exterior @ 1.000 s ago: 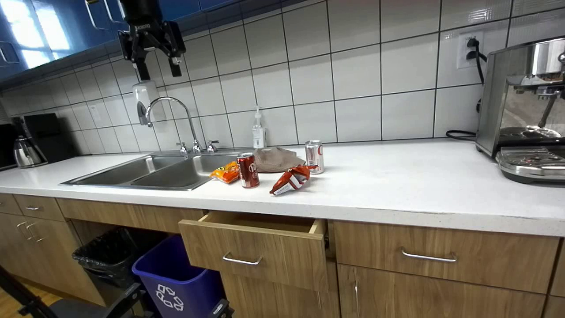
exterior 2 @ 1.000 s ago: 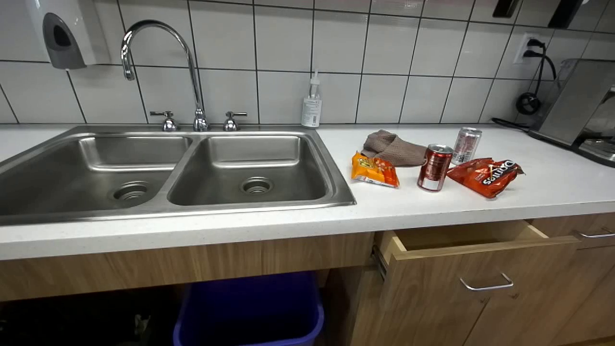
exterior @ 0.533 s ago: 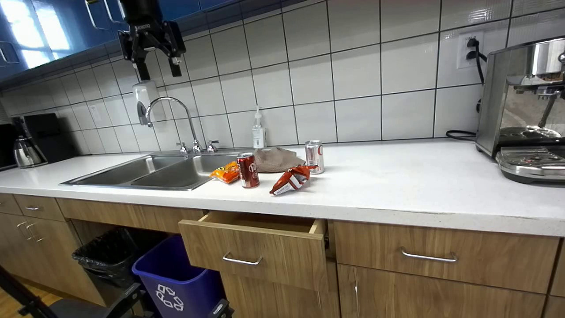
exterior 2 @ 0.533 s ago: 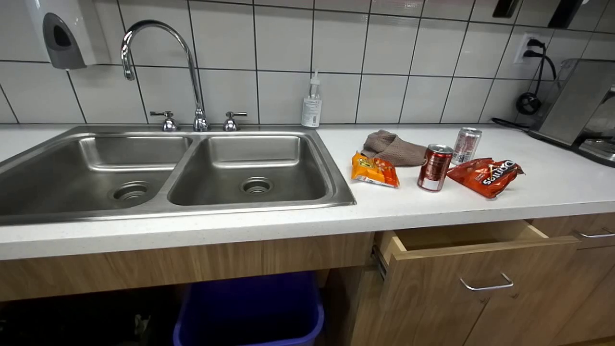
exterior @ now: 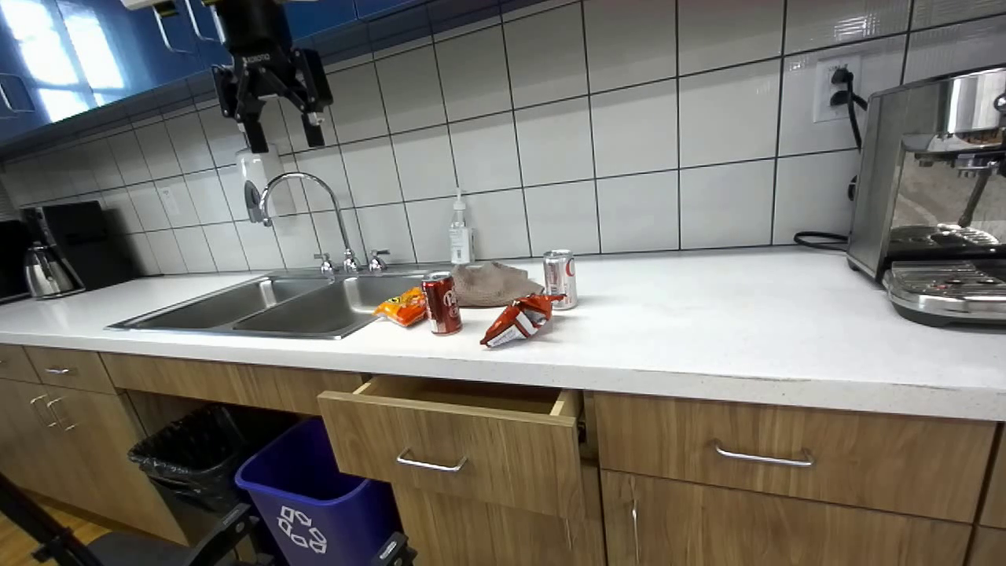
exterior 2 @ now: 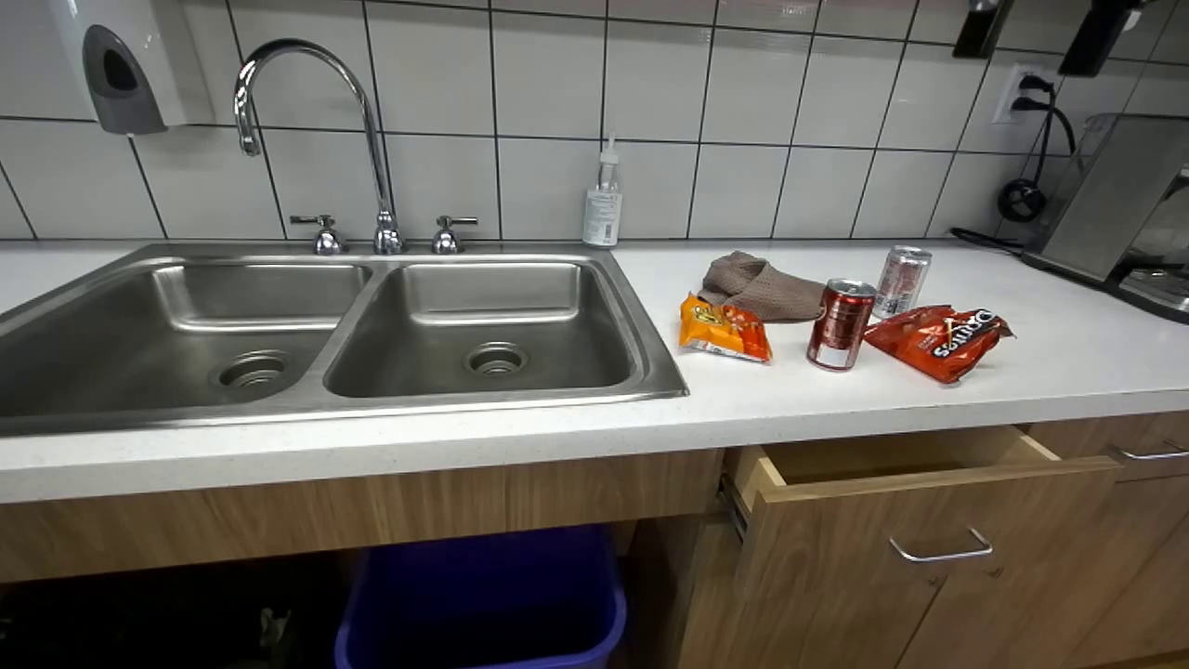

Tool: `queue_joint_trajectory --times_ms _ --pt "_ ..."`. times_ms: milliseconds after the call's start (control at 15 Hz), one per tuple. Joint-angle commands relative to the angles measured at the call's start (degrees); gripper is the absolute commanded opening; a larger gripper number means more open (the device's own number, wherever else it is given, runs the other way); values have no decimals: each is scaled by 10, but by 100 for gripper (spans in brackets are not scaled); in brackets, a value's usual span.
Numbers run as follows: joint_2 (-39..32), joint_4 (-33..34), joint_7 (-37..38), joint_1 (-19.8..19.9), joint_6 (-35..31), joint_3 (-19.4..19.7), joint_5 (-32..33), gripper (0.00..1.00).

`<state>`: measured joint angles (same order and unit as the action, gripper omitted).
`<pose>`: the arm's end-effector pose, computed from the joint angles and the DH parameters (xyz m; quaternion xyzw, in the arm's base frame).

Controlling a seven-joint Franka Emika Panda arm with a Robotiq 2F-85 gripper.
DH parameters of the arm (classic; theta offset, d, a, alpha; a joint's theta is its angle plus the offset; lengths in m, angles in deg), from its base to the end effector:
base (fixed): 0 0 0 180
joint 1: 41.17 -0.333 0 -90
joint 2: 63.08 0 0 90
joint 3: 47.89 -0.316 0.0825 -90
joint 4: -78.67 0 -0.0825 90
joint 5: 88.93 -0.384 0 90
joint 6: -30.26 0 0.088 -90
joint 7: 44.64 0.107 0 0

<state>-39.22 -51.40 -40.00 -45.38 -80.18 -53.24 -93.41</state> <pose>0.4279 0.0815 0.5263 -0.9988 -0.0273 -0.0339 0.0225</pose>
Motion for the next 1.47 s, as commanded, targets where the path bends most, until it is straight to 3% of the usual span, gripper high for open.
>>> queue_joint_trajectory --times_ms 0,533,1133,1400 --pt "-4 -34 -3 5 -29 2 13 100" --pt "-45 -91 -9 22 -112 20 44 100" --pt "-134 -106 -5 46 -163 45 96 100" --pt "-143 -108 -1 43 -159 47 87 100"
